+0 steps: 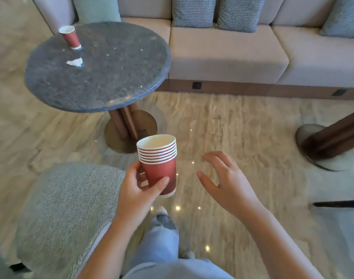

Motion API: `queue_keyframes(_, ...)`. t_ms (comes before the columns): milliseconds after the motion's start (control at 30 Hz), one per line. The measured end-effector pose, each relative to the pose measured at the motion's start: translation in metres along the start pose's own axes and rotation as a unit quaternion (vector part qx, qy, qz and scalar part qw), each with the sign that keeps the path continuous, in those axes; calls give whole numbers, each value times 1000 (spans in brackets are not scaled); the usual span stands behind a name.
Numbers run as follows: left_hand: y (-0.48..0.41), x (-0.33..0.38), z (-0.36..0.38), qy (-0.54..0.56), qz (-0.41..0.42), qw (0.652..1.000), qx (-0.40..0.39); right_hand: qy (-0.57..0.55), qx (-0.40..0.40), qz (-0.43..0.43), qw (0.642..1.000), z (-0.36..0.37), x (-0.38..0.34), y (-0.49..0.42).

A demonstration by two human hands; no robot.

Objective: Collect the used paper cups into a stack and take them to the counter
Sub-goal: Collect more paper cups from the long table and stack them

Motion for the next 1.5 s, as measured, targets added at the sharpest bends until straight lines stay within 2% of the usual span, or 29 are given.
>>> queue_keyframes(467,-241,23,-87,-16,-3,995,98,-26,-75,-91,993,64,-64,-276)
queue_keyframes(800,-332,10,-118,11,-66,979,190,-41,-139,-133,980,111,-84,-418)
queue_keyframes(1167,-476,36,-147,17,-74,955,288,-74,-189,-196,959,150,-108,-608)
queue_keyframes(1500,-519,28,-187,0,-117,927,356,-105,-252,-192,943,203,-150,-696)
Point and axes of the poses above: each hand's wrist, its own y-axis away from the middle knuckle, its own z-axis out of the palm, x = y × z, the point moved 5 cm from there along -y, towards the middle knuckle, and after that the axes turned 2 degrees about -y, right-handed, at the moved point
